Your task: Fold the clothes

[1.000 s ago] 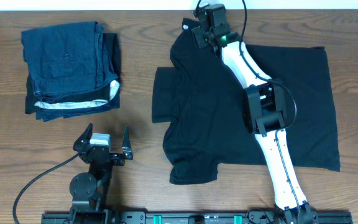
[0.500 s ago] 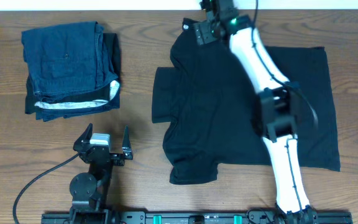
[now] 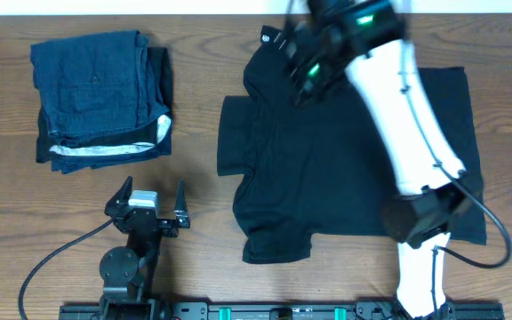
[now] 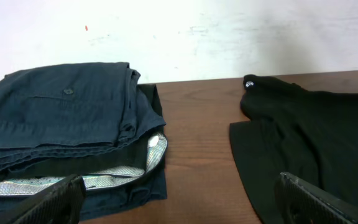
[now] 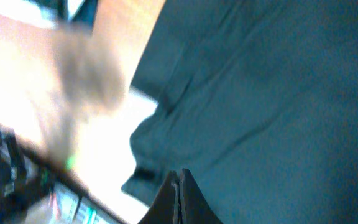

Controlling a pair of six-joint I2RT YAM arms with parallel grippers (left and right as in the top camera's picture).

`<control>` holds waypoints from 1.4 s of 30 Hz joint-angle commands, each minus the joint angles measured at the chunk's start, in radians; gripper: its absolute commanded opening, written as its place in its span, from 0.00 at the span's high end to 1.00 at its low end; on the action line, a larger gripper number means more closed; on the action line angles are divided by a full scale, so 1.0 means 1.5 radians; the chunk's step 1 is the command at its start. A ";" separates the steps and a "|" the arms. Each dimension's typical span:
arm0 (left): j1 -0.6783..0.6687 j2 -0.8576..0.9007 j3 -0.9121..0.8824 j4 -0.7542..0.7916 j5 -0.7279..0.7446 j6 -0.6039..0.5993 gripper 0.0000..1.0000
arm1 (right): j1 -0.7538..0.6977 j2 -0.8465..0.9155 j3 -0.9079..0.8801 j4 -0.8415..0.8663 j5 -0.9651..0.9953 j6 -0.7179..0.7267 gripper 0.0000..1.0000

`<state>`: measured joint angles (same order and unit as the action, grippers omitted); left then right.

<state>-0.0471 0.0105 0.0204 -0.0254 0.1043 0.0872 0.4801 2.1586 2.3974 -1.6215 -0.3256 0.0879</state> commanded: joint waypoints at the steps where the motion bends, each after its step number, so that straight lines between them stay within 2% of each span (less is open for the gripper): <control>1: -0.002 -0.004 -0.011 -0.022 0.009 0.011 0.02 | 0.075 0.025 -0.075 -0.024 0.000 0.007 0.99; 12: -0.002 -0.004 -0.011 -0.022 0.009 0.011 0.02 | 0.238 0.025 -0.368 0.032 0.030 0.054 0.99; 18: -0.002 -0.004 -0.011 -0.022 0.009 0.011 0.02 | 0.281 0.025 -0.455 0.075 0.031 0.079 0.99; 33: -0.002 -0.004 -0.011 -0.022 0.009 0.011 0.02 | 0.337 0.025 -0.630 0.301 0.019 0.127 0.99; 37: -0.002 -0.004 -0.011 -0.022 0.009 0.011 0.02 | 0.340 0.025 -0.639 0.307 -0.039 0.095 0.99; 42: -0.002 -0.004 -0.011 -0.022 0.009 0.011 0.02 | 0.347 0.025 -0.639 0.320 -0.206 -0.001 0.99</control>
<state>-0.0471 0.0105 0.0204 -0.0254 0.1043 0.0872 0.9730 2.1700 1.4502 -1.1576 -0.4469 0.1818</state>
